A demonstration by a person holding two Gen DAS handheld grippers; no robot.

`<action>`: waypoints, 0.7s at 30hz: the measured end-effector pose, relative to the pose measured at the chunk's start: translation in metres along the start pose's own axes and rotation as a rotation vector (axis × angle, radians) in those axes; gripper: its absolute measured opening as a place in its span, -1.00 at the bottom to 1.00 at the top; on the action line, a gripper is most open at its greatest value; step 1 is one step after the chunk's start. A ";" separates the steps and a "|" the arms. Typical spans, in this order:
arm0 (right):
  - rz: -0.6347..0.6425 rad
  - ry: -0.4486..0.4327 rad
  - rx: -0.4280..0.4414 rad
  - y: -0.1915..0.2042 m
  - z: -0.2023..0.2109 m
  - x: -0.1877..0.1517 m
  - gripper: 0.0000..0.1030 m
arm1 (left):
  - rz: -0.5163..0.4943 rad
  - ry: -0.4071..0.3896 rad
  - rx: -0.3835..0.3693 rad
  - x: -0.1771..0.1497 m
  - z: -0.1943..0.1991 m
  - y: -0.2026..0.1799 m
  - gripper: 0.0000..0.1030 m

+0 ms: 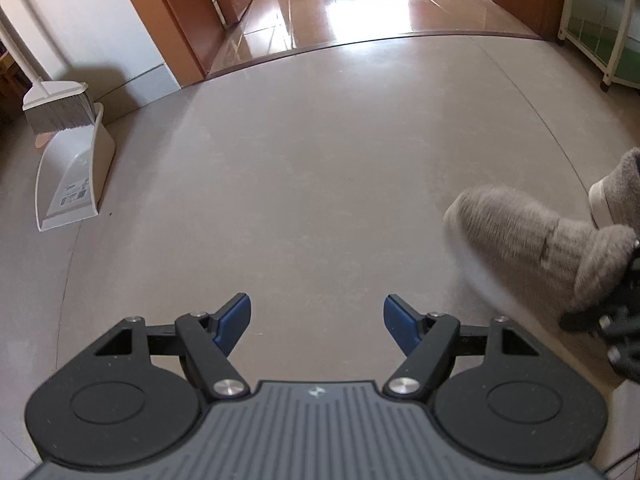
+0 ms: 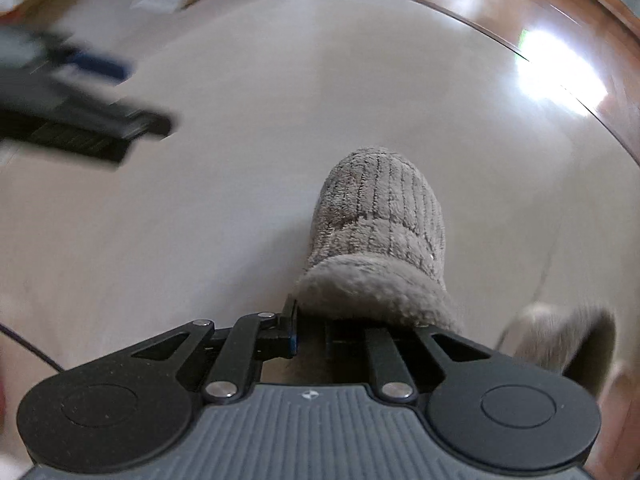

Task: Organize objects
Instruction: 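Grasp the grey slipper's collar with the right gripper and lift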

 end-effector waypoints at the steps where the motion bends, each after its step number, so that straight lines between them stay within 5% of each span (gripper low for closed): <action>1: 0.066 -0.008 0.022 0.003 0.004 -0.001 -0.74 | 0.003 -0.001 0.005 0.000 0.000 0.002 0.45; 7: 0.435 -0.023 0.109 0.015 0.018 -0.009 -0.74 | 0.033 0.005 0.030 0.000 0.000 0.014 0.45; 21: 1.318 -0.267 0.211 0.011 0.041 -0.043 -0.75 | 0.060 0.023 0.040 -0.009 0.001 0.024 0.45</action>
Point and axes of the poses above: each gripper's, at about its wrist camera, not at the fingertips, and z roughly against the way its jaws point, y to its left, x to its top, the point moved 8 cm from there along -z, roughly the way its jaws point, and after that the axes turned 15 degrees about -x, right-handed, at the moved point
